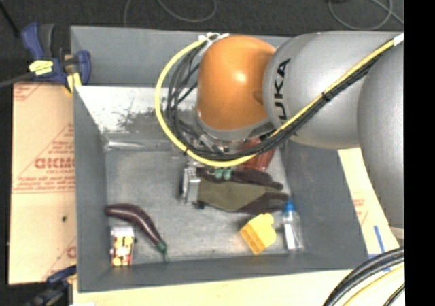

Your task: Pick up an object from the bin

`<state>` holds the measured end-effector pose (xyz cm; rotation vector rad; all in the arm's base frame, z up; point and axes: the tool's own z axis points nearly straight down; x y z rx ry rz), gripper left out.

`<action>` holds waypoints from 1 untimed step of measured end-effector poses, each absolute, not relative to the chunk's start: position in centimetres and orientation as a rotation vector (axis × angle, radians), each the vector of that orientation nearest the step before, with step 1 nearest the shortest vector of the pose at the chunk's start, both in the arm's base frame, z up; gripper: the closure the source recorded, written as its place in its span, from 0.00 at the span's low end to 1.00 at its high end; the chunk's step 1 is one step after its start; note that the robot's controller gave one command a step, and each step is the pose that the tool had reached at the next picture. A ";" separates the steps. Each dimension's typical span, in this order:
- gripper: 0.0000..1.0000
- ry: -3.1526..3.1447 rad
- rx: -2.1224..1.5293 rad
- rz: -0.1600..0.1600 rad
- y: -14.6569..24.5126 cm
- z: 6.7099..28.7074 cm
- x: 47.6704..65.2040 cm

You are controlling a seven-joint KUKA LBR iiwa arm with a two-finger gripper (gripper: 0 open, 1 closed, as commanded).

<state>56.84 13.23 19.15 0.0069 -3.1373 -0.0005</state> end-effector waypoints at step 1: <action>0.00 -3.144 0.003 -0.002 13.2 19.6 56.9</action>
Offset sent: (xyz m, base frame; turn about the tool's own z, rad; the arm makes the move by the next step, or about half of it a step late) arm -0.0168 -0.0734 -0.0418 -0.1827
